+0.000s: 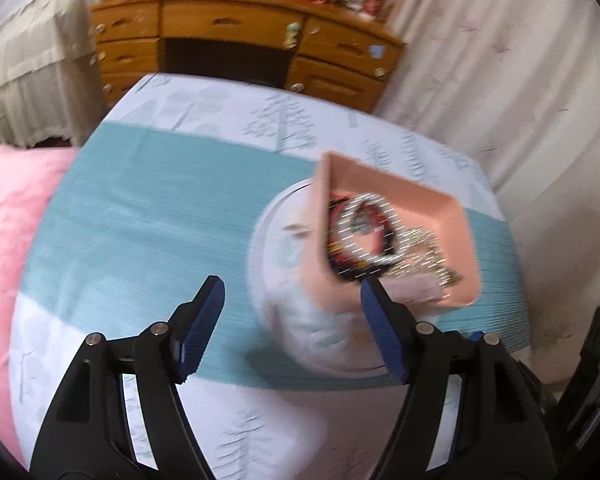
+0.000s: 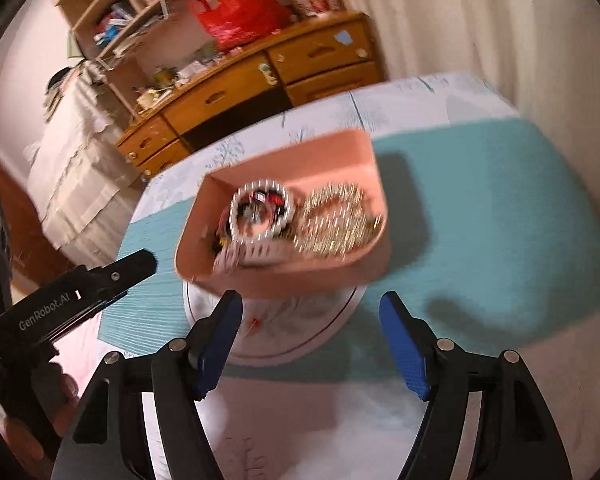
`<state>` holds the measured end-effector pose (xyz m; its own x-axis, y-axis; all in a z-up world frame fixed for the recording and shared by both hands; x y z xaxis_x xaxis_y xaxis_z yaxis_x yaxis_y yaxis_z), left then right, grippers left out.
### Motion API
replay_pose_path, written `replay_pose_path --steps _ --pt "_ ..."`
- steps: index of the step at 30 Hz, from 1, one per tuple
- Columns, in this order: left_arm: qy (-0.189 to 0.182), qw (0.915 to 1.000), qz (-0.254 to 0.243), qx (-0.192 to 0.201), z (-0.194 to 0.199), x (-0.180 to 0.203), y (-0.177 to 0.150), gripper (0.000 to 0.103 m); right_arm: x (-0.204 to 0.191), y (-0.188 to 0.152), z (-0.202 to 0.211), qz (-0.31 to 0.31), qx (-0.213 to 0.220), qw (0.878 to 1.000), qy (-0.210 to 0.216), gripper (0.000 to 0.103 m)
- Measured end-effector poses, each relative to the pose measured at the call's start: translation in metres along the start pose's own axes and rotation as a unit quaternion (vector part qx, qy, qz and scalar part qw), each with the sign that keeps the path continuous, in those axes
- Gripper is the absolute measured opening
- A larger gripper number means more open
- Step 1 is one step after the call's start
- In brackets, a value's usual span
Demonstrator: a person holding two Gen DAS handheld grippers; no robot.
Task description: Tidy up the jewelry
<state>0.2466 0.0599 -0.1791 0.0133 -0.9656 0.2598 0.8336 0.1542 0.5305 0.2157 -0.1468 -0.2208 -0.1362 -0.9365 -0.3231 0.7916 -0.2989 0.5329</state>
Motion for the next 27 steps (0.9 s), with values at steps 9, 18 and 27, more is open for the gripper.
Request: replay_pose_path --steps 9,18,27 --pt "0.055 0.9972 0.013 -0.049 0.000 -0.060 -0.032 0.069 -0.062 -0.048 -0.031 0.047 0.011 0.997 -0.062 0.065" --pt "0.071 0.9946 -0.003 -0.075 0.002 -0.073 -0.049 0.069 -0.105 -0.070 -0.050 0.132 0.030 0.987 -0.092 0.050" --pt "0.087 0.9931 -0.030 -0.073 0.001 -0.068 -0.054 0.069 -0.104 -0.072 -0.054 0.145 0.027 0.984 -0.095 0.030"
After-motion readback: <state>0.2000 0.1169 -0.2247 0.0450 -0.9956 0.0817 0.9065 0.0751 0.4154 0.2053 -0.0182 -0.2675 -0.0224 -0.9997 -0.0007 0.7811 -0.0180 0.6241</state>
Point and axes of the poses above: each gripper's, at about its wrist camera, not at the fingertips, and z roughly against the way its jaws point, x to its right, y to its top, the point moved 3 cm from there along -z, roughly the way its jaws point, and after that the axes turned 1 degree about -y, right-handed, at the moved point
